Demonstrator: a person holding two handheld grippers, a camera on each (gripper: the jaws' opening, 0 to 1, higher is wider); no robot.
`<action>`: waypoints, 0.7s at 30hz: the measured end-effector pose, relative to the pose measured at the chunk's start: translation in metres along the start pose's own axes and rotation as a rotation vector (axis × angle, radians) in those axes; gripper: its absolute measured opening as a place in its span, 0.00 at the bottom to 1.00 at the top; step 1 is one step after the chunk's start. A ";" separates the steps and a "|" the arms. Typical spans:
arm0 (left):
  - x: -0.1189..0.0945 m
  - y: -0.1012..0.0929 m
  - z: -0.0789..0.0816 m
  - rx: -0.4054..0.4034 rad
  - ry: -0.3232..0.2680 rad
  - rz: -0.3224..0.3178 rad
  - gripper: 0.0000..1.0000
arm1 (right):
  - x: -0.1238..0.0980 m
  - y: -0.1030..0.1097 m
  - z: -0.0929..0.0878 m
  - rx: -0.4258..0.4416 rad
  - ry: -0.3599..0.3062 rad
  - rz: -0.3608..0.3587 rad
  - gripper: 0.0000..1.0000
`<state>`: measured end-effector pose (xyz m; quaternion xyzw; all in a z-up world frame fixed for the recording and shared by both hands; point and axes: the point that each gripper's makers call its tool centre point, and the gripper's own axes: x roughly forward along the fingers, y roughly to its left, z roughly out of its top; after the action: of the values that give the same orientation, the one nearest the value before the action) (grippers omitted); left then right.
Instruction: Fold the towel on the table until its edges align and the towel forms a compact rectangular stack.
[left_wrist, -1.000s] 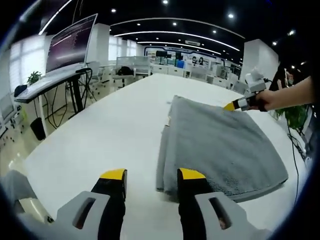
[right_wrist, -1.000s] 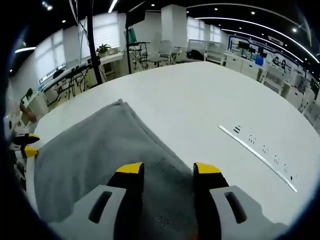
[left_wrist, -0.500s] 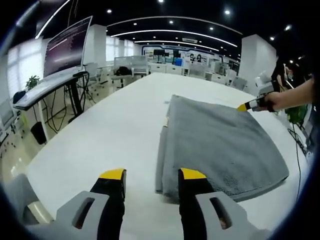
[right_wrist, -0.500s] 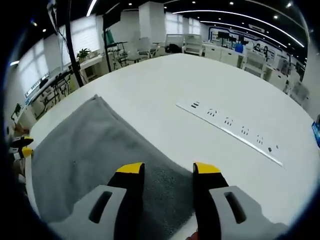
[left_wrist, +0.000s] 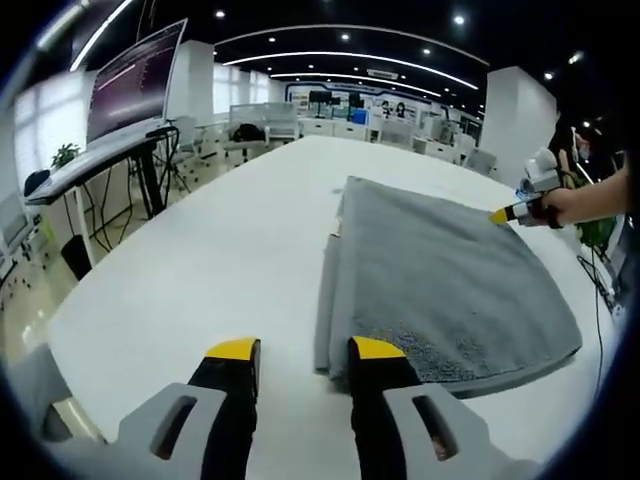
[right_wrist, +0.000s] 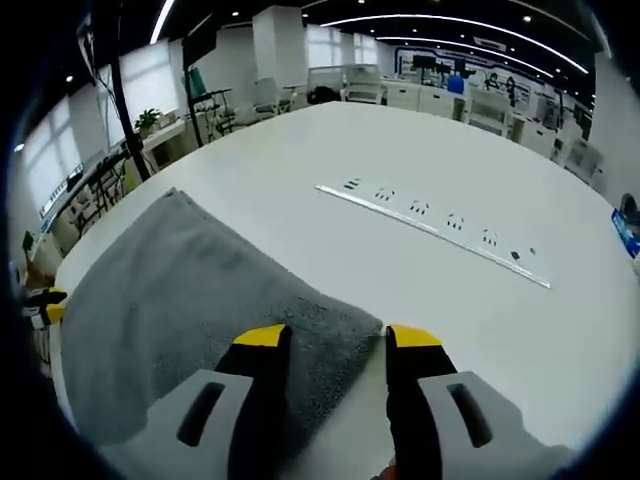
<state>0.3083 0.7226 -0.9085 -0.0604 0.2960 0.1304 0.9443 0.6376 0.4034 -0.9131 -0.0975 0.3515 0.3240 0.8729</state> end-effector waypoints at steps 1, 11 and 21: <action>0.000 -0.001 0.000 0.001 0.004 0.000 0.36 | -0.001 -0.001 0.000 -0.001 -0.005 -0.009 0.39; 0.004 -0.007 -0.001 0.027 -0.006 -0.031 0.23 | 0.000 0.008 0.004 -0.041 -0.074 0.060 0.22; 0.006 -0.020 -0.001 0.024 -0.027 -0.035 0.09 | -0.002 0.020 0.001 -0.070 -0.095 0.087 0.07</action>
<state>0.3179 0.7042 -0.9117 -0.0525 0.2839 0.1109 0.9510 0.6243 0.4179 -0.9100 -0.0968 0.3019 0.3780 0.8698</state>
